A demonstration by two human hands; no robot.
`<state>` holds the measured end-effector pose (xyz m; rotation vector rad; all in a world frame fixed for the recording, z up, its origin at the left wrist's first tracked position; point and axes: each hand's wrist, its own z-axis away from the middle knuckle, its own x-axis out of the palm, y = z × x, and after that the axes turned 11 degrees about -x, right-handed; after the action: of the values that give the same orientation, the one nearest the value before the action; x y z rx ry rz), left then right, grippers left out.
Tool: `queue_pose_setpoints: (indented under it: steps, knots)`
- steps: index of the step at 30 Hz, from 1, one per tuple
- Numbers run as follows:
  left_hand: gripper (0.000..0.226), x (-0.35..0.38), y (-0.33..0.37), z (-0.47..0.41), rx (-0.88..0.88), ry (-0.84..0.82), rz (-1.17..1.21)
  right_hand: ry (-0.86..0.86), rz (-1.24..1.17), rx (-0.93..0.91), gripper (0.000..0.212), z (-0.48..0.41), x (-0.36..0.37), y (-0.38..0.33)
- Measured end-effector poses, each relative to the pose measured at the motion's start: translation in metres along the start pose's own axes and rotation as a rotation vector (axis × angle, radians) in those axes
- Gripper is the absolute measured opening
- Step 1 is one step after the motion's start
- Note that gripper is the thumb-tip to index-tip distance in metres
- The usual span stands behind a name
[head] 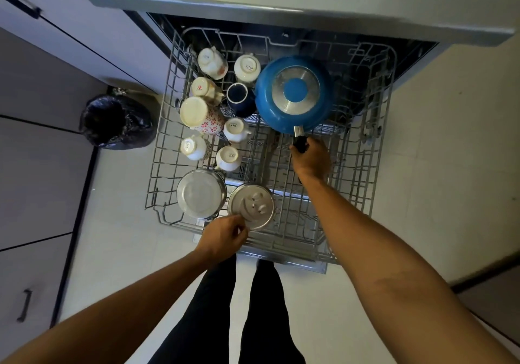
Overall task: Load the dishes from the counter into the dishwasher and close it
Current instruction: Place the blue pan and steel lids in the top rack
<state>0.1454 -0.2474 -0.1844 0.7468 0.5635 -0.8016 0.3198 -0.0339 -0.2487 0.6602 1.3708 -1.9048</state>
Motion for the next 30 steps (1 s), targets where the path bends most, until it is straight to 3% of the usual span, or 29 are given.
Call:
queue_pose_setpoints:
  steps: [10, 20, 25, 30]
  knots:
    - [0.018, -0.001, -0.002, 0.005, -0.06, -0.009, 0.054, -0.113, -0.182, 0.027, 0.011, 0.013, -0.03, 0.006]
    - [0.019, -0.048, -0.01, 0.028, -0.144, 0.076, 0.157, -0.163, -0.177, -0.018, 0.011, 0.071, -0.058, -0.024]
    - [0.019, -0.095, -0.044, 0.049, -0.131, 0.181, 0.176, -0.189, -0.218, -0.047, 0.009, 0.126, -0.035, -0.06]
    - [0.025, -0.148, -0.122, 0.069, -0.17, 0.29, 0.248, -0.273, -0.138, -0.183, 0.004, 0.178, 0.016, -0.127]
